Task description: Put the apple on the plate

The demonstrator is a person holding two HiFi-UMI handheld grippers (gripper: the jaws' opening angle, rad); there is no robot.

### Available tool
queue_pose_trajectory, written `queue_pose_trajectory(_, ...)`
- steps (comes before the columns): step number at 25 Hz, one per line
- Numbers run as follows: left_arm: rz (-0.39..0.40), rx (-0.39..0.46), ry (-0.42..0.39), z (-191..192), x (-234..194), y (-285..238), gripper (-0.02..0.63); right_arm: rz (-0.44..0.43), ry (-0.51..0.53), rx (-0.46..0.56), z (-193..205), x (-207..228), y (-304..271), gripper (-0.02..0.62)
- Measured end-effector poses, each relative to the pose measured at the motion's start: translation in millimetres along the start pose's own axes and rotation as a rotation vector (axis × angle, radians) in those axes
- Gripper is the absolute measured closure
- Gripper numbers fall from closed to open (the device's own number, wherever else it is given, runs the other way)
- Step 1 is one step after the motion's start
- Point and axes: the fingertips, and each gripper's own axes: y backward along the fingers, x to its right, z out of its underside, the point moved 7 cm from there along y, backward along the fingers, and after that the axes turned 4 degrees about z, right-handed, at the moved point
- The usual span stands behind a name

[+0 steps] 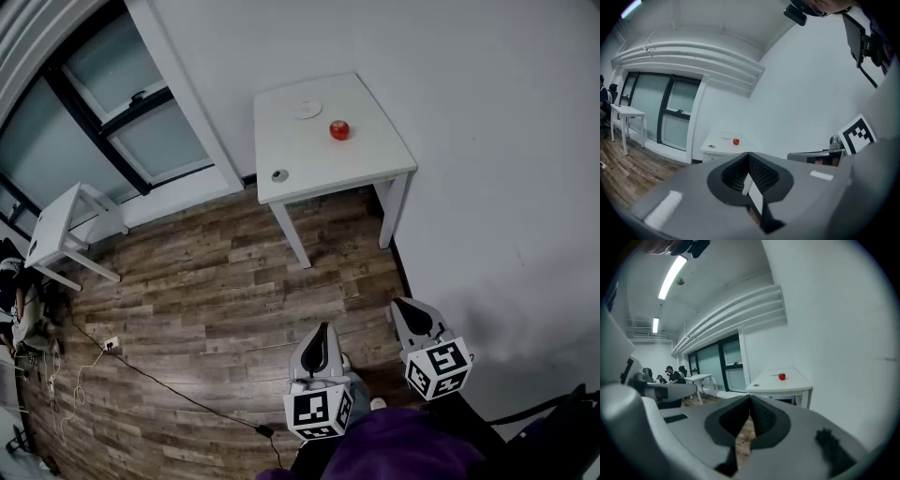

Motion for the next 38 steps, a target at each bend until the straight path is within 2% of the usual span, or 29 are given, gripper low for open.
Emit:
queue_pose_trajectory(8, 0.046, 0.002, -0.002, -28.8, -57.1, -57.6, 0.600, 0.020, -0.002, 0.011, -31.1, -8.0, -81.8, 0.584)
queue_pose_trajectory(19, 0.047, -0.031, 0.039, -33.6, -101.9, -95.2, 0.600, 0.049, -0.019, -0.031, -37.8, -6.1, -138.7, 0.584)
queue_pose_trajectory(24, 0.027, -0.027, 0.052, -35.2, -116.4, -122.9, 0.600, 0.025, -0.035, 0.016, -47.1, 9.0, -171.2, 0.584)
queue_pose_trajectory(38, -0.039, -0.007, 0.064, -78.8, -155.8, -254.9, 0.600, -0.040, -0.003, 0.006, -103.9, 75.0, -304.0, 0.584)
